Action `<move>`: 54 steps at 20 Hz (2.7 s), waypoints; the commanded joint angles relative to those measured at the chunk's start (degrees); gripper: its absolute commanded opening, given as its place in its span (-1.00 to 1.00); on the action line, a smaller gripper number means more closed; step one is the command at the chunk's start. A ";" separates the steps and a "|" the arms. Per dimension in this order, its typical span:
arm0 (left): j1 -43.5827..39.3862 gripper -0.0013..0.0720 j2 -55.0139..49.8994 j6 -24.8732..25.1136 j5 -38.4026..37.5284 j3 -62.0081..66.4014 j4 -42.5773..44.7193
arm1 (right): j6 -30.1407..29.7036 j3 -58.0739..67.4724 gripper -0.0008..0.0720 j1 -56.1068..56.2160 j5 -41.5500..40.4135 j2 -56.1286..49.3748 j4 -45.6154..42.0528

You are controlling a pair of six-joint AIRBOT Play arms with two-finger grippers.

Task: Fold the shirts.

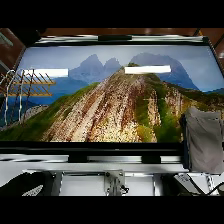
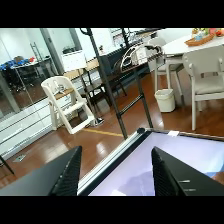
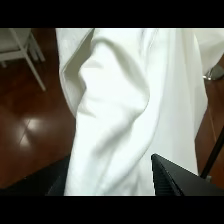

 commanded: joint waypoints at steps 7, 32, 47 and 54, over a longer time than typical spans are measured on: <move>0.87 0.41 -3.52 0.00 -0.48 -0.02 1.40 | -1.22 -0.07 0.61 -0.20 29.51 11.04 4.98; 1.27 0.42 -16.94 -40.74 -27.78 -0.15 27.39 | -7.30 -34.21 0.61 46.25 -5.81 -6.54 56.87; 6.49 0.55 -27.30 -59.80 -48.00 -0.13 41.46 | -4.11 -14.88 0.63 81.48 9.01 -25.59 17.29; 6.47 0.55 -27.32 -59.84 -47.93 -0.13 41.44 | -4.11 -14.88 0.63 81.46 8.57 -25.59 17.25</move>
